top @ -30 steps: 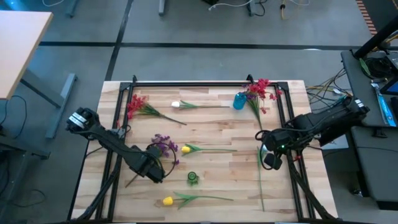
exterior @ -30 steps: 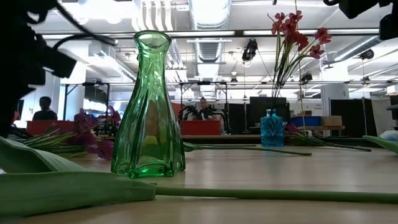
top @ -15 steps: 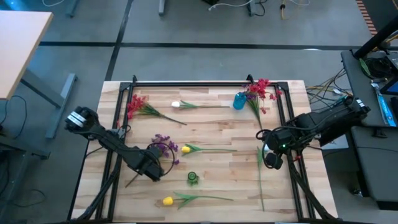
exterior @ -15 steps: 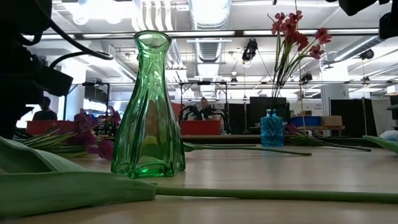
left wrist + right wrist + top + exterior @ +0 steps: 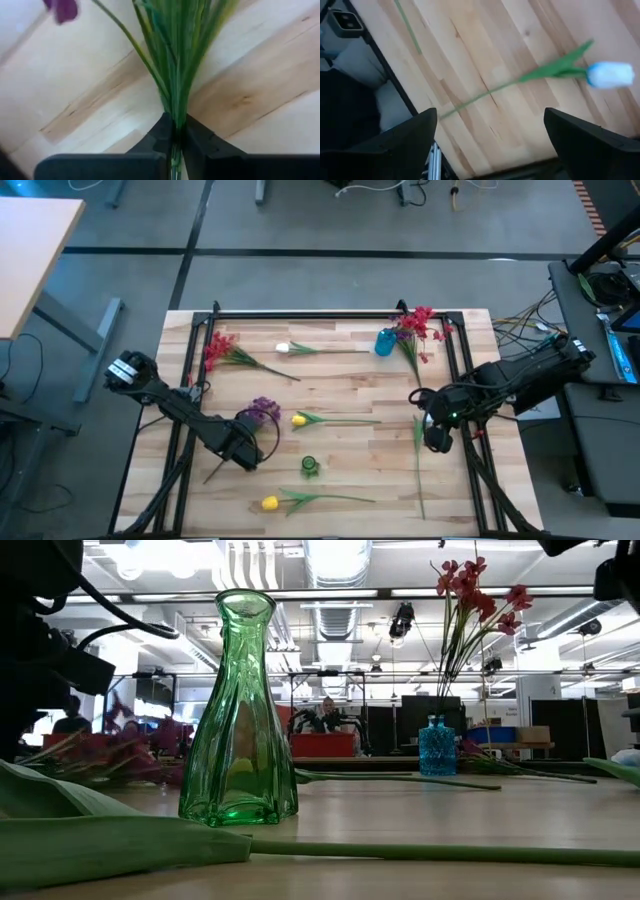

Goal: Sort flowers into vase by color
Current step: Put the bottom purple flowers into the blue vase

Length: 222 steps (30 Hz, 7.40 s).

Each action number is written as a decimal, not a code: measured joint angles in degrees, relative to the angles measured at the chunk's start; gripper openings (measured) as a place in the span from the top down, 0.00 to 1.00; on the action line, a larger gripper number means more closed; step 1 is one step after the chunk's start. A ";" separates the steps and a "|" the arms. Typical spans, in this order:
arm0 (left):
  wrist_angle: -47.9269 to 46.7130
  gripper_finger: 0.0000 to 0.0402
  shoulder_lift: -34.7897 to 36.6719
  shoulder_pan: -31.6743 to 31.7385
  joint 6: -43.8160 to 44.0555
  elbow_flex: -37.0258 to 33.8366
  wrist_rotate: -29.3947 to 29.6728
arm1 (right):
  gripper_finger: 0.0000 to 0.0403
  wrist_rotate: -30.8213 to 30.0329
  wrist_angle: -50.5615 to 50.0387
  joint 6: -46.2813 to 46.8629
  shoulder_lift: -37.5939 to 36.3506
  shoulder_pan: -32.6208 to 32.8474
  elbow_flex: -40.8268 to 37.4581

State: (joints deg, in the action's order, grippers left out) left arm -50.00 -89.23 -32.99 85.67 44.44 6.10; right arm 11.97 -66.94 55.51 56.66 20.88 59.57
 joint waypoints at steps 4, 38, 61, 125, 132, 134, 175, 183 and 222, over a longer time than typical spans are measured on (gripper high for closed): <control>-4.91 0.99 3.55 0.00 -1.75 4.44 2.81 | 0.11 -2.84 2.94 -3.92 0.00 0.00 0.00; 62.34 1.00 4.33 16.40 -93.22 25.16 14.77 | 0.20 -39.18 88.65 -64.35 11.31 0.07 -7.19; 71.02 0.94 -1.58 18.12 -93.46 25.16 14.75 | 0.91 -36.12 90.35 -61.83 9.80 -0.15 -7.02; 37.09 0.46 44.05 19.20 -98.48 -0.04 16.55 | 0.96 -49.21 81.46 -56.98 4.96 -19.61 0.61; 39.95 0.46 50.70 19.23 -94.18 -1.74 16.42 | 0.96 -56.14 76.19 -43.53 5.29 -11.63 -3.66; 41.01 0.46 52.45 19.23 -91.15 -2.76 16.44 | 0.96 -63.70 70.35 -38.92 5.28 -10.82 -5.11; 45.86 0.46 64.00 19.41 -101.02 -12.01 22.52 | 0.96 -74.95 82.32 -51.56 12.90 -33.62 -10.60; 44.99 0.46 65.02 19.41 -99.95 -12.21 24.01 | 0.96 -75.41 82.65 -53.23 12.90 -34.33 -10.60; 44.40 0.46 64.93 19.39 -96.79 -12.32 28.99 | 0.66 -74.73 82.23 -52.02 15.59 -37.03 -10.62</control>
State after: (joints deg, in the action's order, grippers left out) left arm -5.60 -24.29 -13.61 -11.12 32.12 35.10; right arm -62.76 15.28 3.50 72.25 -16.14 48.95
